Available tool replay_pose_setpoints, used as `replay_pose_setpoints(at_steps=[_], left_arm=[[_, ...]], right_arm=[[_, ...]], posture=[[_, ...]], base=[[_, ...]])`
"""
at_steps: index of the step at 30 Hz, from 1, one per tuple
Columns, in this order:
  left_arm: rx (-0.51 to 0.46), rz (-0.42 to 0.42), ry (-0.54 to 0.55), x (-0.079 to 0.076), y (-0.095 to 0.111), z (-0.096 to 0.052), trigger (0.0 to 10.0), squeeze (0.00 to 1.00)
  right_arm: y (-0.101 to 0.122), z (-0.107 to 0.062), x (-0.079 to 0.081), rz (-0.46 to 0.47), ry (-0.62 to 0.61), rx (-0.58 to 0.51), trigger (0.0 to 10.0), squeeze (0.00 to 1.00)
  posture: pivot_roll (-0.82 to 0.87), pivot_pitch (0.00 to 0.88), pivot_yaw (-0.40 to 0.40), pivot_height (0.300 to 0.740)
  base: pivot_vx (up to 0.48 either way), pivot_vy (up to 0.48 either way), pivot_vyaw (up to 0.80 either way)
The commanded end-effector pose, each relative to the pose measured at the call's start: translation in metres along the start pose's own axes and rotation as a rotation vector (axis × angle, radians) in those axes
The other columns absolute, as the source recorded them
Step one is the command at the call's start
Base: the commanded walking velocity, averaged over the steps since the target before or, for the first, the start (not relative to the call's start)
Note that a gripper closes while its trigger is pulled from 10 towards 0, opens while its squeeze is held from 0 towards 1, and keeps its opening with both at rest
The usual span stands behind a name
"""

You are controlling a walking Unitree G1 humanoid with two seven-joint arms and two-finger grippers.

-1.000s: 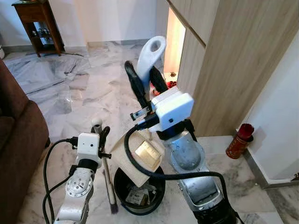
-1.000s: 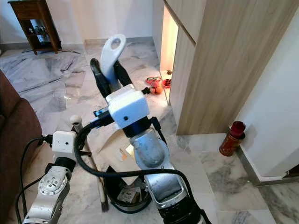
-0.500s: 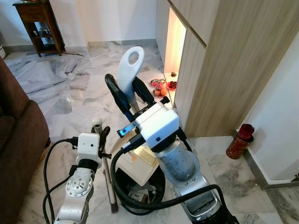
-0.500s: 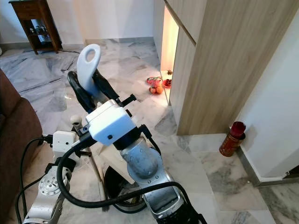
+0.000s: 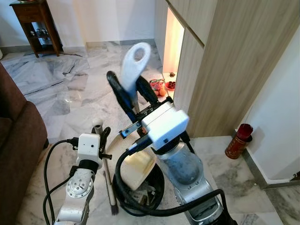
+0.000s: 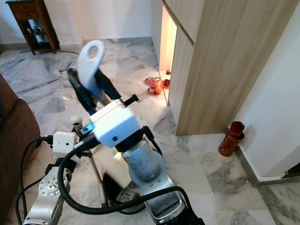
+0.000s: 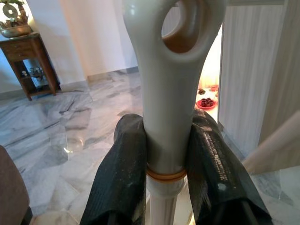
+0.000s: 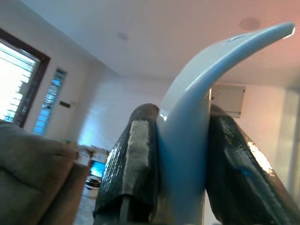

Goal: Sweep floor

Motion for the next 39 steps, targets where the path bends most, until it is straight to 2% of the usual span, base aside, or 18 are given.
replay_pose_setpoints(at_steps=[1,6,15,19,20,24,25,27,30,33,34,36,37,39], left_arm=[[-0.057,0.014,0.008,0.003,0.013,0.003,10.0,0.0],[-0.057,0.015,0.008,0.003,0.012,0.003,10.0,0.0],[-0.055,0.015,0.005,0.002,0.012,0.003,10.0,0.0],[-0.055,0.016,0.003,0.002,0.012,0.003,10.0,0.0],[-0.054,0.015,0.002,0.001,0.012,0.003,10.0,0.0],[-0.053,0.014,-0.001,0.001,0.012,0.003,10.0,0.0],[-0.053,0.014,-0.001,0.001,0.012,0.003,10.0,0.0],[-0.051,0.013,-0.004,0.001,0.012,0.003,10.0,0.0],[-0.051,0.013,-0.005,0.001,0.011,0.002,10.0,0.0],[-0.05,0.013,-0.005,0.001,0.011,0.001,10.0,0.0],[-0.05,0.013,-0.005,0.001,0.011,0.001,10.0,0.0],[-0.048,0.014,-0.005,0.001,0.011,0.0,10.0,0.0],[-0.047,0.015,-0.006,0.002,0.01,-0.001,10.0,0.0],[-0.046,0.015,-0.005,0.002,0.01,-0.002,10.0,0.0]], right_arm=[[0.019,0.004,0.0,-0.033,0.01,-0.078,10.0,0.0],[0.02,0.004,0.002,-0.041,0.017,-0.082,10.0,0.0],[0.016,0.003,0.001,-0.111,0.023,-0.07,10.0,0.0],[0.014,0.004,-0.012,-0.192,-0.028,-0.057,10.0,0.0],[0.013,0.004,-0.022,-0.223,-0.059,-0.051,10.0,0.0],[0.01,0.002,-0.042,-0.297,-0.104,-0.034,10.0,0.0],[0.01,0.002,-0.042,-0.297,-0.104,-0.034,10.0,0.0],[0.006,-0.004,-0.071,-0.368,-0.177,0.002,10.0,0.0],[0.005,-0.009,-0.087,-0.396,-0.232,0.023,10.0,0.0],[0.001,-0.02,-0.113,-0.474,-0.304,0.071,10.0,0.0],[0.001,-0.02,-0.113,-0.474,-0.304,0.071,10.0,0.0],[-0.008,-0.035,-0.132,-0.5,-0.368,0.128,10.0,0.0],[-0.015,-0.048,-0.145,-0.499,-0.428,0.171,10.0,0.0],[-0.026,-0.066,-0.161,-0.478,-0.517,0.225,10.0,0.0]], posture=[[0.14,0.023,0.015,0.74],[0.14,0.023,0.014,0.74],[0.14,0.022,0.013,0.74],[0.14,0.023,0.013,0.74],[0.14,0.022,0.014,0.74],[0.14,0.023,0.014,0.74],[0.14,0.023,0.014,0.74],[0.13,0.024,0.016,0.74],[0.13,0.025,0.017,0.74],[0.13,0.027,0.017,0.74],[0.13,0.027,0.017,0.74],[0.13,0.027,0.018,0.74],[0.13,0.028,0.018,0.74],[0.13,0.026,0.018,0.74]], base=[[0.0,0.0,0.0],[0.0,0.0,0.0],[0.0,0.0,0.0],[0.0,0.0,0.0],[0.0,0.0,0.0],[0.0,0.0,0.0],[0.0,0.0,0.0],[0.0,0.0,0.0],[0.0,0.0,0.0],[0.0,0.0,0.0],[0.0,0.0,0.0],[0.0,0.0,0.0],[0.0,0.0,0.0],[0.0,0.0,0.0]])
Point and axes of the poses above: a point about 5 cm out from each wrist's last joint towards the gripper, its own z axis pointing out of the wrist towards the gripper, its own y axis along the axis of the wrist's last joint, x = y × z, the point moved 5 cm from there along z, pointing out of the wrist towards the gripper, and after that the axes turned 7 degrees about z, right-handed, at the moved point
